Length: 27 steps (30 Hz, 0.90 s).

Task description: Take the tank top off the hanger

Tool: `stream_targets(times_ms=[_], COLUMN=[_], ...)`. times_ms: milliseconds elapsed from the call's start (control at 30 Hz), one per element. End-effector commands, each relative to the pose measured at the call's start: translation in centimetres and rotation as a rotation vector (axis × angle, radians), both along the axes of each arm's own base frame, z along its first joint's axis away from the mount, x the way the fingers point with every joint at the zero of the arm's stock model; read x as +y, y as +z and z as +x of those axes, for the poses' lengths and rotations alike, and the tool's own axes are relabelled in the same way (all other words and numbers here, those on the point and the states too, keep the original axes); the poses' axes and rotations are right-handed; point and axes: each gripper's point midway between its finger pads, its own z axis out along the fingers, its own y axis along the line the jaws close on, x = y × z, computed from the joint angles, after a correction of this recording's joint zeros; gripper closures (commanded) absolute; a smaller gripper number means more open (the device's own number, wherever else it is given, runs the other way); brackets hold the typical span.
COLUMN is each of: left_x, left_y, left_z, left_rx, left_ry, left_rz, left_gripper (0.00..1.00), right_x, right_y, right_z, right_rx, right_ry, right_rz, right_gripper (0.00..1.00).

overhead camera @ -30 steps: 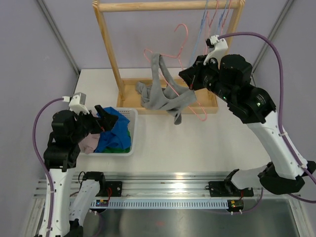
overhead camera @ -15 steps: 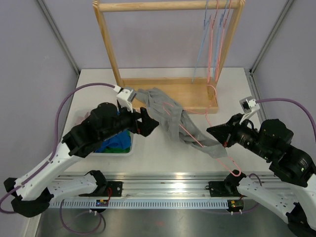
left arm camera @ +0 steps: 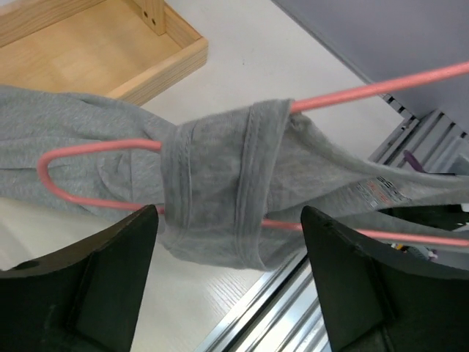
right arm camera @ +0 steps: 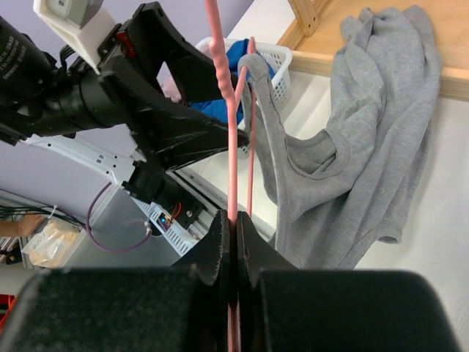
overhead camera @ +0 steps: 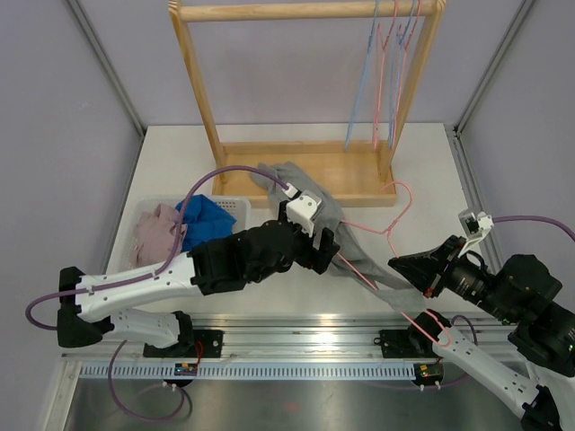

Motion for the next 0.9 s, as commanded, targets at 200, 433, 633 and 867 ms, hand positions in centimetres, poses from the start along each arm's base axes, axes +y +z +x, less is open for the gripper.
stream_targets(times_ms=[200, 433, 633, 867], left_x=[-1.0, 4.2, 12.7, 16.0], left_y=[3.5, 4.2, 6.9, 9.1], left_z=[2.5, 4.5, 5.6, 5.5], left_rx=[-0.081, -0.085, -0.072, -0.047], left_ry=[0.12, 0.382, 0.707, 0.746], left_rz=[-0.067, -0.038, -0.08, -0.077], left_gripper=[0.72, 1.0, 1.0, 1.0], right_x=[-0.9, -1.1, 0.6, -1.3], right_y=[1.2, -0.5, -1.8, 4.3], right_z=[-1.4, -1.9, -6.6, -11.1], right_rx=[-0.011, 0.015, 0.025, -0.275], right_ry=[0.01, 0.045, 0.385, 0.49], right_rz=[0.034, -0.07, -0.186, -0.043], right_gripper=[1.0, 1.0, 1.0, 1.0])
